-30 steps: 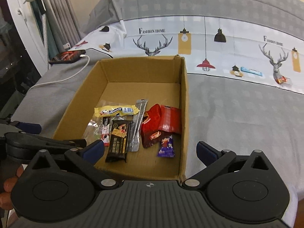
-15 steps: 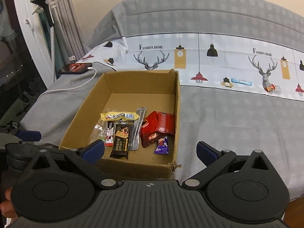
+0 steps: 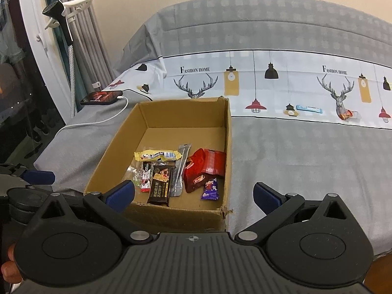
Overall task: Organize snacks
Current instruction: 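Lift both open tools out of the box and swing toward the bedspread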
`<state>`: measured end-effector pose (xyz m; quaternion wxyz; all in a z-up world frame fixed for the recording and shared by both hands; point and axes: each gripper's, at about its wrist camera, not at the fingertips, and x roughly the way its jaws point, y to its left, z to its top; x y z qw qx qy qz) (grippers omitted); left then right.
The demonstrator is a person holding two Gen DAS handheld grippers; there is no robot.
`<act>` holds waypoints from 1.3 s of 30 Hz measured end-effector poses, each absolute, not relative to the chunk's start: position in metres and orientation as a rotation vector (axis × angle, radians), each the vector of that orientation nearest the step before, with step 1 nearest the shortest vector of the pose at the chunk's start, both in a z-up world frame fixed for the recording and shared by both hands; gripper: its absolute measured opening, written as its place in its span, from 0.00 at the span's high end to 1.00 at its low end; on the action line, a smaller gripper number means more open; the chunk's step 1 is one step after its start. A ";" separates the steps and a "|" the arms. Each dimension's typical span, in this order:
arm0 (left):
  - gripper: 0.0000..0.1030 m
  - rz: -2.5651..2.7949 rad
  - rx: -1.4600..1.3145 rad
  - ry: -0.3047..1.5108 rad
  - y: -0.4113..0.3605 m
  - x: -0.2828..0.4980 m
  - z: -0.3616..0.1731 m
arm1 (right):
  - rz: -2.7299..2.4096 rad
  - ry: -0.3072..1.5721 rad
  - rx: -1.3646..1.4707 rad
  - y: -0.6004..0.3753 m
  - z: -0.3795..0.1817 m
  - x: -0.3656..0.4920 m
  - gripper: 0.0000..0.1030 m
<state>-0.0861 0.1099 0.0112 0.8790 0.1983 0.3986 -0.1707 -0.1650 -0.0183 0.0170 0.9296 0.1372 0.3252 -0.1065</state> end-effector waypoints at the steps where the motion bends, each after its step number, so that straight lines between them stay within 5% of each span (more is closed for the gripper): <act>1: 0.00 -0.357 0.415 0.829 0.109 -0.086 0.012 | -0.218 0.664 0.281 -0.019 0.017 -0.166 0.00; 24: 0.00 -0.392 0.491 0.856 0.061 -0.079 0.004 | -0.253 0.675 0.356 -0.052 0.005 -0.172 0.00; 39: 0.00 -0.515 0.571 0.918 -0.050 -0.062 -0.012 | -0.442 0.675 0.448 -0.152 -0.015 -0.189 0.00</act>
